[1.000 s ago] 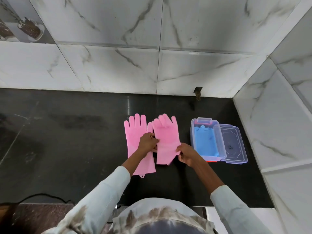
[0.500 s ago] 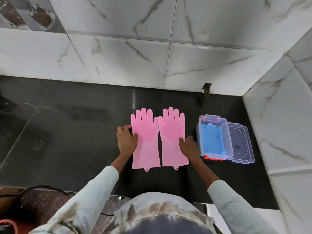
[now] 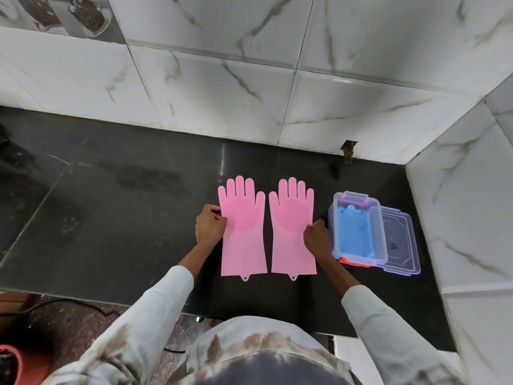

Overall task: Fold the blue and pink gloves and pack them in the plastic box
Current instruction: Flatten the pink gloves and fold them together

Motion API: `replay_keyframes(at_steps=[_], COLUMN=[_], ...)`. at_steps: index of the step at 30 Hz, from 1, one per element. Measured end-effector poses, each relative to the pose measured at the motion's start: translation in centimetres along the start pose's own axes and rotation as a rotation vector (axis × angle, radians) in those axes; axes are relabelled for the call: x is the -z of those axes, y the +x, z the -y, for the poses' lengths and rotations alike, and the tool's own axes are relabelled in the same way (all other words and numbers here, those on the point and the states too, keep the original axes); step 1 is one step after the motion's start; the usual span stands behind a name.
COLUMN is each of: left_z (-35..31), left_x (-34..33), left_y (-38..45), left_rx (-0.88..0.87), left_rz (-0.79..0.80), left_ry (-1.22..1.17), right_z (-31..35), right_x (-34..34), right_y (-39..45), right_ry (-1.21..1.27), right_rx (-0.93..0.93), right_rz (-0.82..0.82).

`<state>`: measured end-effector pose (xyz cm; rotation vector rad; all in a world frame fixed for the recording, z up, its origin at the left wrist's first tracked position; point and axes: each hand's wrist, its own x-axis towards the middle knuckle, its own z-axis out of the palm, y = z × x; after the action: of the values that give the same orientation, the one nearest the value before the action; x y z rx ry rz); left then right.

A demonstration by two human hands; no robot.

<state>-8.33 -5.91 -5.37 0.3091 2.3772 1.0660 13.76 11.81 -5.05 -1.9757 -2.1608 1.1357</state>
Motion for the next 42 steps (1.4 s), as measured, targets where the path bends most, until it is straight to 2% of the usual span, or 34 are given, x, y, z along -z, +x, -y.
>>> replay_keyframes(at_steps=[4,8,14,18,21,24,26,29,33,39,42], left_z=[0.1,-0.1,-0.4,-0.6,-0.6,-0.5,-0.4,-0.3,0.1,0.7,0.8], left_x=[0.2,0.6,1.1,1.1,1.1,1.3,1.6,1.9,2.4,3.0,3.1], left_y=[-0.3,-0.3,-0.5,-0.6,-0.5,-0.3,-0.2,0.0,-0.1,-0.1,-0.2], left_rx=[-0.022,0.006,0.030,0.049,0.076,0.120,0.156,0.181,0.168,0.130,0.112], left_rz=[0.041,0.061,0.088,0.082,0.081,0.087,0.091,0.115,0.171,0.244,0.265], left_ry=[-0.008,-0.068,-0.123,-0.160,-0.255,-0.364,-0.433,-0.473,-0.475,-0.495,-0.497], right_z=[0.3,0.6,0.4,0.5,0.3,0.5,0.8,1.4,3.5,7.1,9.6], right_x=[0.5,0.9,0.8,0.8,0.7,1.0,0.9,0.9,1.2,-0.3,-2.7], right_y=[-0.2,-0.6,-0.7,-0.5,-0.4,-0.4,-0.3,0.0,0.0,-1.4,-3.0], right_ry=[0.005,-0.253,-0.303,-0.173,0.088,0.148,0.215,0.309,0.463,0.480,0.375], right_rx=[0.029,0.005,0.032,-0.039,-0.027,-0.130,-0.174,-0.134,-0.040,0.174,0.282], right_rz=[0.023,-0.029,-0.020,-0.087,-0.052,-0.155,-0.093,0.075,0.198,0.259,0.255])
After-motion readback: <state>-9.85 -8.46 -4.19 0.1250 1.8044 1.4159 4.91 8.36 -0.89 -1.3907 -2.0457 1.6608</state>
